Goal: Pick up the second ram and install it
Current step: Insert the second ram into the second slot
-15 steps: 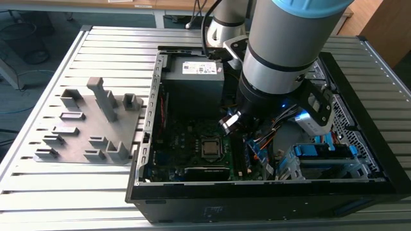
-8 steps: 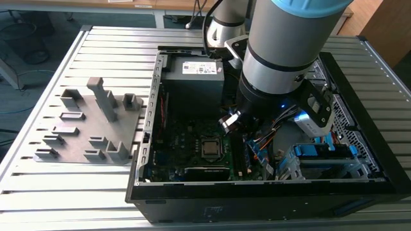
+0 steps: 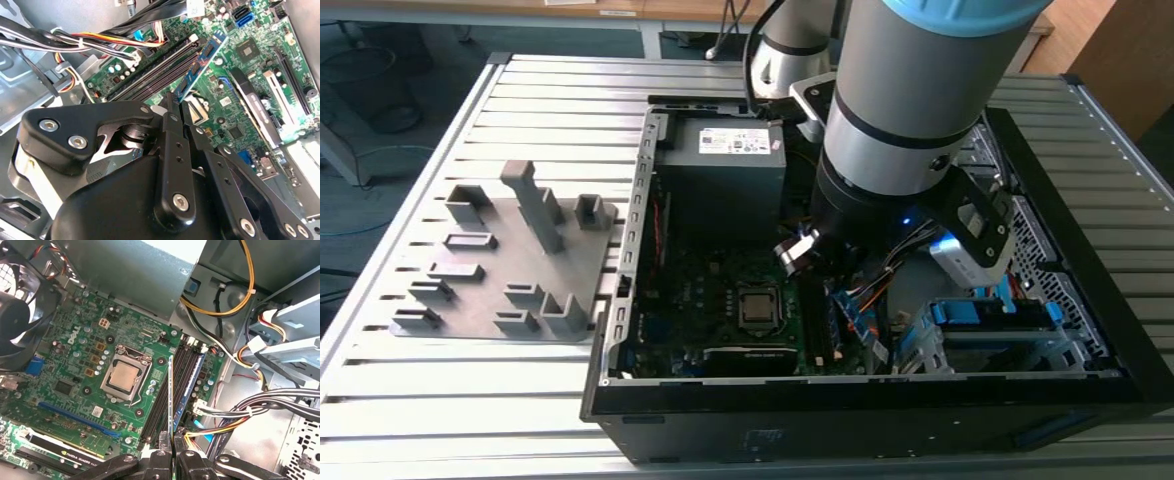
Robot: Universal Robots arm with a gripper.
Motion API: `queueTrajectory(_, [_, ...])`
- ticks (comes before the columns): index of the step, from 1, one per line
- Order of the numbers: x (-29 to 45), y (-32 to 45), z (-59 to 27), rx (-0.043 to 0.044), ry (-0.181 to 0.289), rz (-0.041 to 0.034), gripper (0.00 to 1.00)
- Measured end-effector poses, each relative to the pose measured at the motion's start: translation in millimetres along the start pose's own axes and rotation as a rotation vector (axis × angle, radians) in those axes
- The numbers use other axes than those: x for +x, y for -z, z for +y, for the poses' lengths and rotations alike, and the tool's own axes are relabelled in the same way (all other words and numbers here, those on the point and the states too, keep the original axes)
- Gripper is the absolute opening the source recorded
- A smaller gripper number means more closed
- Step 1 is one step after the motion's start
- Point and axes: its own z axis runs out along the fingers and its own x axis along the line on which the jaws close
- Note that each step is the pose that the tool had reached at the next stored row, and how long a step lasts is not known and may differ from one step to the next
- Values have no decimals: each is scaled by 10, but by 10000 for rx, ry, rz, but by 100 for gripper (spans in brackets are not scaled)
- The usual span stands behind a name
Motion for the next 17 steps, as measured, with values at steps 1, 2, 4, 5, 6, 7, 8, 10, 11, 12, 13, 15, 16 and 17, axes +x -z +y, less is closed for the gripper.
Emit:
queueTrajectory(1, [0, 0, 0, 4, -46, -3, 14])
queueTrajectory(2, [0, 0, 0, 7, -86, -7, 14])
queueTrajectory(4, [0, 0, 0, 14, -166, -12, 14])
queueTrajectory(5, [0, 0, 0, 18, -206, -15, 14])
queueTrajectory(6, [0, 0, 0, 20, -244, -18, 14])
queueTrajectory(7, [0, 0, 0, 24, -280, -20, 14])
queueTrajectory(8, [0, 0, 0, 27, -319, -23, 14])
queueTrajectory(10, [0, 0, 0, 33, -396, -29, 14])
queueTrajectory(11, [0, 0, 0, 37, -440, -31, 14])
queueTrajectory(12, [0, 0, 0, 41, -483, -34, 14])
queueTrajectory(13, [0, 0, 0, 44, -527, -38, 14])
queueTrajectory(15, [0, 0, 0, 54, -633, -45, 14])
queueTrajectory(16, [0, 0, 0, 60, -713, -51, 14])
queueTrajectory(17, [0, 0, 0, 67, -796, -57, 14])
